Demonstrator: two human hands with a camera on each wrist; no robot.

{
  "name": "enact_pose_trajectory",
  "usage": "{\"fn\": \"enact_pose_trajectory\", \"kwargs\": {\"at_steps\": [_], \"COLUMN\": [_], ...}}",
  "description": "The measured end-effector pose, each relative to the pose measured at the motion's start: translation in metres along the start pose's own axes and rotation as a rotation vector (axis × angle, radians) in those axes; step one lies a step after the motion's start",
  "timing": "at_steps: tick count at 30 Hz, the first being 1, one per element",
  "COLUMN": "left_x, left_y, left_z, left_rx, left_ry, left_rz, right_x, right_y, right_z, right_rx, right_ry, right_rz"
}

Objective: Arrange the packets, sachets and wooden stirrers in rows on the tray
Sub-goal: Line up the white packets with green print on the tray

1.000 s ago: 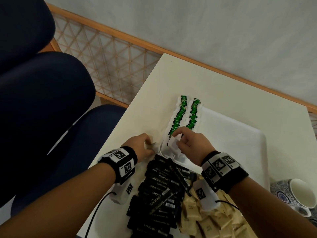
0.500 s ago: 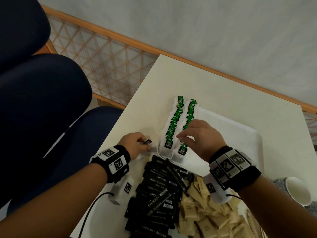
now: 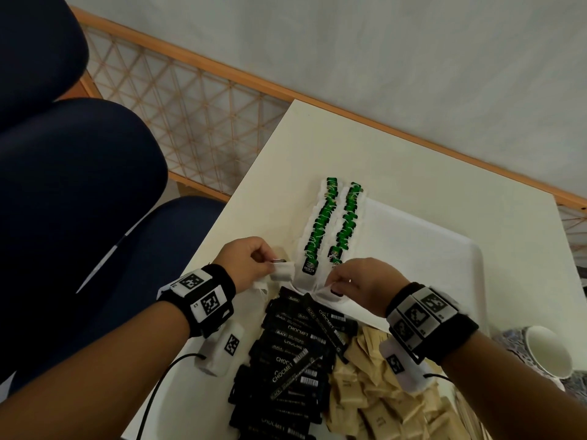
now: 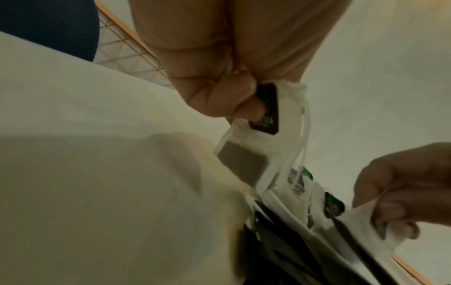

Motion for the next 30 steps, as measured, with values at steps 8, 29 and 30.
{"fn": "enact_pose_trajectory", "kwargs": {"at_steps": [8,29,30], "left_x": [-0.004,-0.008,-0.008], "left_y": [-0.003,0.014,0.013], "left_z": [-0.026,-0.039,-0.034], "left_rx": [0.02,-0.009,0.009], "left_ry": [0.117,0.164,0.147], "left_rz": [0.004,0.157,0.156], "right_x": [0.012,0.01,0.01], "right_y": [0.007,-0.026,-0.024], "right_z": [-0.01,0.006,0.005], "right_rx": [-0.026,0.365,0.358], "right_ry": [0.035,0.073,0.078], "right_rz": [-0.004,-0.185,-0.173]}}
Point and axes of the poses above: each hand's wrist, its own x-axis towards the middle knuckle, its own y-axis out of the palm, z = x × y, the point moved 10 cm from there along x, towards the middle knuckle, and after that the axes turned 2 degrees about z, right-handed, at the moved point
